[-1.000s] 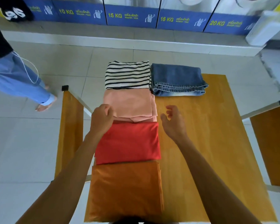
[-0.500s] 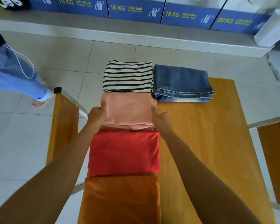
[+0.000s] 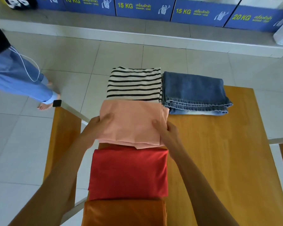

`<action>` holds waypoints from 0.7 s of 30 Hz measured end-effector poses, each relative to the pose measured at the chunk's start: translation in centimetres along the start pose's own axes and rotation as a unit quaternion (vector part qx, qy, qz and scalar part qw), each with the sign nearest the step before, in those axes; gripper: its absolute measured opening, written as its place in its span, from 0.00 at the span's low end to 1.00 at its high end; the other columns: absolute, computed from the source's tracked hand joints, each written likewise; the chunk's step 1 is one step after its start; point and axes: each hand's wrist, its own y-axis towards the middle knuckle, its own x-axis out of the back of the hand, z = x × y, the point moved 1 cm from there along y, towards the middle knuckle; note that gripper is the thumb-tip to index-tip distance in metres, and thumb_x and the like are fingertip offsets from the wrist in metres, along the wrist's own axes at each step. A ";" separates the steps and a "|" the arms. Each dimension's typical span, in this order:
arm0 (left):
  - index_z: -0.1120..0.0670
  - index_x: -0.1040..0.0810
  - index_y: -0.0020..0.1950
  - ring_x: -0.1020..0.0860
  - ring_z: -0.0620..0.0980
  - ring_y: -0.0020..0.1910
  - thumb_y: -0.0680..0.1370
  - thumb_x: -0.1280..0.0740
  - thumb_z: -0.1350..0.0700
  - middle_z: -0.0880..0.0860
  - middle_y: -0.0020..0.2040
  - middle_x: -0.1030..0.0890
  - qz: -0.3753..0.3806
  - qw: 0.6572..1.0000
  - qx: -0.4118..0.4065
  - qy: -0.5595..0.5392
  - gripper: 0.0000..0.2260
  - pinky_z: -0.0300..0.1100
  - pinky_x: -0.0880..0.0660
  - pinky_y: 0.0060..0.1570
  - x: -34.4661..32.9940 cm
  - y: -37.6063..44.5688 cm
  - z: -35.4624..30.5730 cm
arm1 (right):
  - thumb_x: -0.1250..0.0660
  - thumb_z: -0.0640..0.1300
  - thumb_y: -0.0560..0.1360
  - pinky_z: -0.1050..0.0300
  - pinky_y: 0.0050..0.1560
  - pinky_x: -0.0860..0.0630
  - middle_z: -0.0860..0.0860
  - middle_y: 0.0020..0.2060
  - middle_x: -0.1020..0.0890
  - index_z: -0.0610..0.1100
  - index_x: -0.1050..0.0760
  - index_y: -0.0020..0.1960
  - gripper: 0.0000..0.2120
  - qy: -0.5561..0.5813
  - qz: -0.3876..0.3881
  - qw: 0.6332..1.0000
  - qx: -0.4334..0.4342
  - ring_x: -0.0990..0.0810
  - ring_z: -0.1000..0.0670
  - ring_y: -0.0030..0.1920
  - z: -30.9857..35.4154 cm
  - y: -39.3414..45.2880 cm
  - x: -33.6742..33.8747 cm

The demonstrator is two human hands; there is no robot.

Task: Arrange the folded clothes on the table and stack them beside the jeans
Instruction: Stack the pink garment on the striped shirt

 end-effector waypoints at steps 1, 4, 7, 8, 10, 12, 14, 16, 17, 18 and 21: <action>0.53 0.29 0.70 0.22 0.54 0.61 0.72 0.32 0.33 0.51 0.61 0.21 0.016 0.999 -0.012 -0.035 0.34 0.53 0.26 0.63 0.2 -0.3 -0.6 | 0.28 0.58 0.75 0.46 0.46 0.15 0.52 0.47 0.14 0.48 0.20 0.57 0.17 0.014 -0.005 1.000 0.018 0.14 0.50 0.47 0.7 0.0 0.1; 0.52 0.28 0.69 0.19 0.55 0.59 0.78 0.33 0.44 0.52 0.59 0.18 0.052 0.990 -0.049 -0.123 0.23 0.52 0.22 0.58 1.2 0.0 -3.9 | 0.30 0.56 0.77 0.52 0.42 0.18 0.52 0.48 0.17 0.46 0.24 0.57 0.15 0.004 -0.043 0.996 0.072 0.16 0.51 0.47 4.6 1.0 0.5; 0.50 0.27 0.68 0.20 0.53 0.56 0.80 0.37 0.47 0.51 0.57 0.18 0.011 0.991 -0.080 -0.109 0.17 0.48 0.23 0.51 1.6 1.4 -9.2 | 0.34 0.59 0.79 0.58 0.39 0.25 0.53 0.50 0.22 0.45 0.29 0.62 0.20 -0.038 -0.063 0.990 0.116 0.21 0.54 0.48 9.3 4.4 0.9; 0.50 0.28 0.68 0.21 0.52 0.55 0.81 0.38 0.46 0.50 0.57 0.20 -0.018 0.992 -0.083 -0.098 0.17 0.47 0.24 0.50 1.6 2.1 -11.0 | 0.36 0.59 0.79 0.58 0.38 0.26 0.53 0.50 0.22 0.45 0.30 0.63 0.21 -0.050 -0.069 0.989 0.125 0.22 0.54 0.48 10.6 5.9 0.9; 0.50 0.29 0.69 0.23 0.52 0.56 0.81 0.41 0.42 0.50 0.58 0.21 -0.058 0.989 -0.091 -0.099 0.20 0.49 0.24 0.54 1.6 3.8 -14.1 | 0.37 0.59 0.79 0.59 0.37 0.27 0.54 0.48 0.23 0.44 0.29 0.64 0.21 -0.054 -0.081 0.985 0.139 0.22 0.55 0.46 13.1 8.6 0.8; 0.51 0.28 0.67 0.23 0.53 0.57 0.80 0.41 0.41 0.51 0.60 0.21 -0.073 0.986 -0.090 -0.119 0.20 0.51 0.24 0.59 1.6 5.8 -16.4 | 0.37 0.59 0.79 0.61 0.36 0.28 0.54 0.47 0.23 0.44 0.29 0.62 0.20 -0.049 -0.087 0.985 0.142 0.23 0.56 0.44 14.4 11.0 0.7; 0.52 0.23 0.58 0.21 0.55 0.56 0.78 0.37 0.45 0.53 0.58 0.19 -0.075 0.988 -0.074 -0.115 0.14 0.52 0.25 0.61 1.4 7.9 -16.8 | 0.36 0.58 0.79 0.61 0.33 0.31 0.54 0.43 0.24 0.45 0.30 0.58 0.18 -0.070 -0.096 0.986 0.115 0.24 0.55 0.41 14.0 13.1 0.5; 0.55 0.22 0.54 0.20 0.58 0.54 0.75 0.36 0.52 0.56 0.55 0.19 -0.077 0.994 -0.037 -0.062 0.11 0.52 0.24 0.56 0.9 10.1 -15.3 | 0.35 0.55 0.77 0.61 0.30 0.34 0.53 0.37 0.26 0.45 0.29 0.52 0.14 -0.115 -0.110 0.985 0.073 0.26 0.53 0.36 12.3 14.5 0.2; 0.58 0.22 0.57 0.21 0.58 0.53 0.75 0.36 0.55 0.57 0.54 0.19 -0.080 0.996 -0.016 -0.032 0.13 0.52 0.24 0.53 0.5 10.8 -14.1 | 0.35 0.53 0.76 0.61 0.30 0.33 0.53 0.37 0.26 0.44 0.29 0.51 0.13 -0.133 -0.110 0.983 0.060 0.27 0.53 0.35 11.3 14.9 0.0; 0.61 0.23 0.60 0.21 0.58 0.53 0.76 0.36 0.56 0.58 0.54 0.20 -0.086 0.996 -0.004 -0.017 0.15 0.52 0.24 0.51 0.2 11.5 -12.9 | 0.34 0.52 0.76 0.60 0.30 0.31 0.53 0.37 0.24 0.43 0.27 0.51 0.12 -0.145 -0.108 0.982 0.055 0.25 0.53 0.35 10.5 15.3 -0.1; 0.60 0.23 0.63 0.21 0.58 0.55 0.77 0.34 0.59 0.57 0.54 0.19 -0.103 0.993 -0.011 -0.057 0.15 0.52 0.24 0.57 -0.1 12.1 -11.8 | 0.34 0.50 0.76 0.61 0.28 0.30 0.51 0.34 0.23 0.40 0.23 0.47 0.12 -0.162 -0.102 0.979 0.072 0.25 0.53 0.31 10.0 15.8 0.4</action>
